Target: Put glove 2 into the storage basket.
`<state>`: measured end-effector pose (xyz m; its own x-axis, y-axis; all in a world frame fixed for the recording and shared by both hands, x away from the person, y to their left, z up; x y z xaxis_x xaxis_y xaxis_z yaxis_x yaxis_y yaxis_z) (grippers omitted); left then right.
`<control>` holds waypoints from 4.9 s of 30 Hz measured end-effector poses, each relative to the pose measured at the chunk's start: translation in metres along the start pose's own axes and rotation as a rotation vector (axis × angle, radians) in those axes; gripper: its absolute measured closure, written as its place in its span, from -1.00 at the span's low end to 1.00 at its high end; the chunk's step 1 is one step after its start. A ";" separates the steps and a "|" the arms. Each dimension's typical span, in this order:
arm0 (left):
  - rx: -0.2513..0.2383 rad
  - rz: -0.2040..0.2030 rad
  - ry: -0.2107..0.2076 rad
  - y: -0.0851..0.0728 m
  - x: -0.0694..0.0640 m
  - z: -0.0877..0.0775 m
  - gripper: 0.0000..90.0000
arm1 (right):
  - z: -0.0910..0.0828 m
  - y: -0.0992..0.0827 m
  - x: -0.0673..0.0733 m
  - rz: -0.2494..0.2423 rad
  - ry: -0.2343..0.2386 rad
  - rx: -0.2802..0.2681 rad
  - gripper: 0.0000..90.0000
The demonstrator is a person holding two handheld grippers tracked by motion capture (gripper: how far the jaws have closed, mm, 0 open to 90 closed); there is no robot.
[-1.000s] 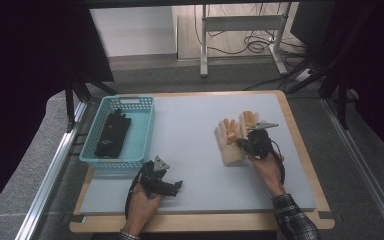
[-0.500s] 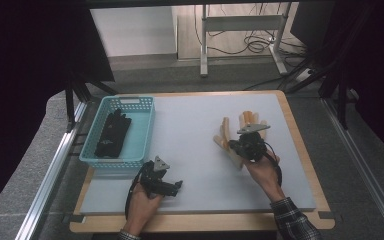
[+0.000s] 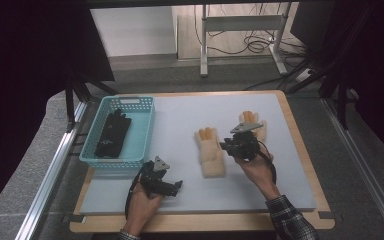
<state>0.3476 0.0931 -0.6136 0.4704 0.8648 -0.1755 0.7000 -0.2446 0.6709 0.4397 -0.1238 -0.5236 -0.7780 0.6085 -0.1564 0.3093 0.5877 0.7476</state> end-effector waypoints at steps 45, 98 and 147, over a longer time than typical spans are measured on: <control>-0.005 -0.004 -0.001 0.000 0.000 0.000 -0.97 | 0.015 -0.063 -0.117 0.110 -0.176 0.009 0.37; -0.002 0.000 0.000 0.000 0.000 0.000 -0.97 | 0.045 0.004 0.040 -0.037 0.037 -0.018 0.12; -0.003 -0.005 -0.001 0.000 0.000 0.000 -0.97 | 0.062 -0.021 0.084 -0.058 0.212 -0.008 0.87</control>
<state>0.3477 0.0926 -0.6137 0.4678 0.8655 -0.1793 0.7003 -0.2392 0.6725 0.4016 -0.0521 -0.5927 -0.8922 0.4475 -0.0603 0.2571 0.6134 0.7468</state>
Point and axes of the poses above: each handheld gripper's, and its own axes: z roughly forward along the jaws, y roughly out of its top, x roughly to its left, the point moved 9 cm from there along z, roughly forward along the jaws, and after that the axes turned 11 degrees about -z, right-handed, at the moved point
